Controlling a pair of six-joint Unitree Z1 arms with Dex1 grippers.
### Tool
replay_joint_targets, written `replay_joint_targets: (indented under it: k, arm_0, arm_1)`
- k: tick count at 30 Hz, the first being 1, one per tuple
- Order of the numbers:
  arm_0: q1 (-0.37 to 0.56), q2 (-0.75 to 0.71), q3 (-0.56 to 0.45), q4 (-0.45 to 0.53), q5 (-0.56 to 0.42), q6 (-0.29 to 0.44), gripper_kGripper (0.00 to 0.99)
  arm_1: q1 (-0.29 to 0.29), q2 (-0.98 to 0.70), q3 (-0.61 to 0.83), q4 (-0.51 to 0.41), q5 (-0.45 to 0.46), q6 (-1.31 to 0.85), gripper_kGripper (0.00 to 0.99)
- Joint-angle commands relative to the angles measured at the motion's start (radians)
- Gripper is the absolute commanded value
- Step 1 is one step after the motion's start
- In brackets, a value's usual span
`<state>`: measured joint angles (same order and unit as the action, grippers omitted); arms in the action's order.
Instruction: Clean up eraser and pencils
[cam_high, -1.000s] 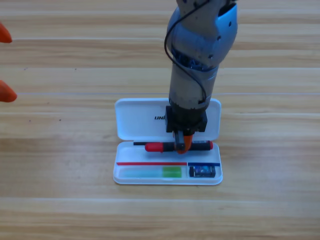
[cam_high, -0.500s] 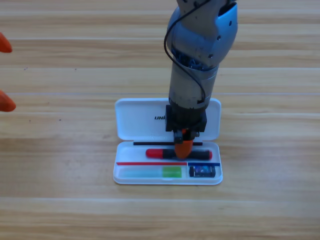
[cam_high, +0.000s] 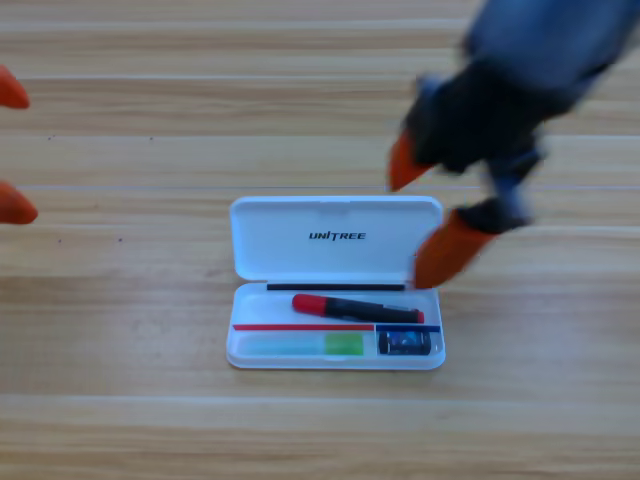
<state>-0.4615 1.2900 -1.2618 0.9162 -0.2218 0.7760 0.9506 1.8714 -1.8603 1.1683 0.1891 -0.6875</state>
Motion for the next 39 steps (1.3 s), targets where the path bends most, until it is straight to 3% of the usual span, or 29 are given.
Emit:
replay_joint_targets:
  k: [1, 4, 6, 12, 16, 20, 23, 25, 27, 29, 30, 36, 39]
  arm_0:
    - [0.023, 0.069, -0.002, -0.117, -0.018, -0.034, 0.989]
    - [0.049, 0.178, -0.059, -0.195, -0.042, -0.041, 0.986]
    - [0.070, 0.275, -0.120, -0.221, -0.091, -0.041, 0.985]
    - [0.073, 0.537, -0.301, -0.249, -0.153, -0.057, 0.986]
    - [0.083, 0.618, -0.306, -0.304, -0.199, -0.055, 0.922]
    - [0.089, 0.664, -0.268, -0.367, -0.237, -0.046, 0.836]
    - [0.089, 0.680, -0.223, -0.422, -0.252, -0.035, 0.741]
    - [0.099, 0.703, -0.211, -0.442, -0.289, 0.006, 0.618]
    - [0.126, 0.739, -0.209, -0.448, -0.370, 0.094, 0.383]
    - [0.147, 0.781, -0.203, -0.468, -0.450, 0.152, 0.044]
    - [0.155, 0.801, -0.202, -0.474, -0.472, 0.167, 0.000]
    - [0.168, 0.887, -0.203, -0.484, -0.495, 0.163, 0.000]
    - [0.168, 0.933, -0.257, -0.439, -0.482, 0.152, 0.000]
  arm_1:
    - [-0.039, -0.325, 0.191, -0.090, 0.104, 0.056, 0.905]
    - [-0.049, -0.488, 0.388, -0.280, 0.104, 0.108, 0.917]
    - [-0.049, -0.548, 0.466, -0.349, 0.110, 0.126, 0.919]
    - [-0.049, -0.531, 0.524, -0.381, 0.240, 0.171, 0.919]
    - [-0.049, -0.498, 0.530, -0.384, 0.314, 0.167, 0.919]
    - [-0.049, -0.498, 0.527, -0.386, 0.322, 0.167, 0.920]
    - [-0.049, -0.497, 0.532, -0.391, 0.322, 0.167, 0.920]
    - [-0.049, -0.492, 0.536, -0.400, 0.322, 0.167, 0.920]
    - [-0.049, -0.491, 0.540, -0.400, 0.323, 0.167, 0.920]
    - [-0.049, -0.492, 0.540, -0.400, 0.332, 0.169, 0.922]
    - [-0.049, -0.492, 0.543, -0.400, 0.332, 0.171, 0.925]
    - [-0.049, -0.492, 0.552, -0.400, 0.332, 0.171, 0.930]
    - [-0.049, -0.488, 0.552, -0.401, 0.334, 0.171, 0.930]
